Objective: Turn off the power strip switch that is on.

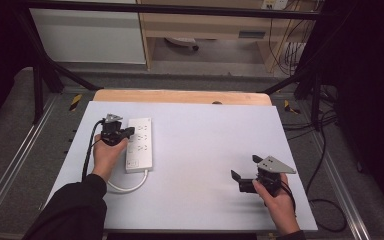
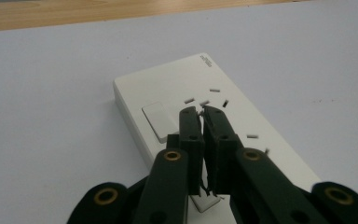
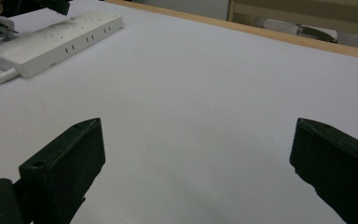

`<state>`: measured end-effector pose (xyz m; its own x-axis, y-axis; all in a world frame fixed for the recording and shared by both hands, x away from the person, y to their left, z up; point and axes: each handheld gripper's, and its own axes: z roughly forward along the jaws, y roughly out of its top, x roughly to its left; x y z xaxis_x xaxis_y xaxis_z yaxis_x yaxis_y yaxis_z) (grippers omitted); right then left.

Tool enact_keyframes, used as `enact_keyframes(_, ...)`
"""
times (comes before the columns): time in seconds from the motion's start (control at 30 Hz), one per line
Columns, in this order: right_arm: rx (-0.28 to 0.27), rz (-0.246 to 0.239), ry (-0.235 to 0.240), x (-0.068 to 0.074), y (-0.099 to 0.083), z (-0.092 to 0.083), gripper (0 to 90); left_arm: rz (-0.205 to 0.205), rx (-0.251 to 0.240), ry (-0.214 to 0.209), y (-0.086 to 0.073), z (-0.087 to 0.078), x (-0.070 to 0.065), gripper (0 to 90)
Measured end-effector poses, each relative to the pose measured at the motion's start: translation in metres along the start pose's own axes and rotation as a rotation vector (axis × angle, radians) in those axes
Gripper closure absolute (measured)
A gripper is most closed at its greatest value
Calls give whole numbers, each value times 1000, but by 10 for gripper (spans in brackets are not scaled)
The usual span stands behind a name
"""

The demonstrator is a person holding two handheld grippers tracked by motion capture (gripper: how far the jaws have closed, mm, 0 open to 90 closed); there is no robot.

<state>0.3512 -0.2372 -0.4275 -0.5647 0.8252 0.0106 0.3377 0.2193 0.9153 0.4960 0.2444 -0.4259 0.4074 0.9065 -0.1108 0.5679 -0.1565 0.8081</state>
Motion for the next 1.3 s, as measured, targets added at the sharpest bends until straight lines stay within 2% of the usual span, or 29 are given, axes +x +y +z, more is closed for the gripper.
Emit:
enact_keyframes(0.1,1,1,-1,0,0,0,36,4,-13,4,1,-1,0,820)
enact_keyframes(0.2,1,0,-1,0,0,0,36,-9,-33,4,2,-1,-1,719)
enact_keyframes(0.47,2,-1,0,0,0,0,36,16,-75,27,5,-3,-5,453)
enact_keyframes(0.57,1,-1,-1,0,0,0,36,5,-73,29,6,-2,-6,351)
enact_keyframes(0.63,1,-1,-1,0,0,0,36,13,-79,33,7,-2,-8,296)
enact_keyframes(0.7,1,-2,-1,0,0,0,35,3,-68,18,8,-2,-9,253)
enact_keyframes(0.77,1,-1,0,0,0,0,35,11,-60,14,9,-1,-12,208)
enact_keyframes(0.9,1,1,-1,0,0,0,34,8,-79,0,10,-2,-15,150)
enact_keyframes(1.13,2,-1,0,0,0,0,34,-1,-120,-6,14,-9,-20,139)
enact_keyframes(1.3,1,-3,1,1,0,0,34,17,-129,-6,17,-13,-23,128)
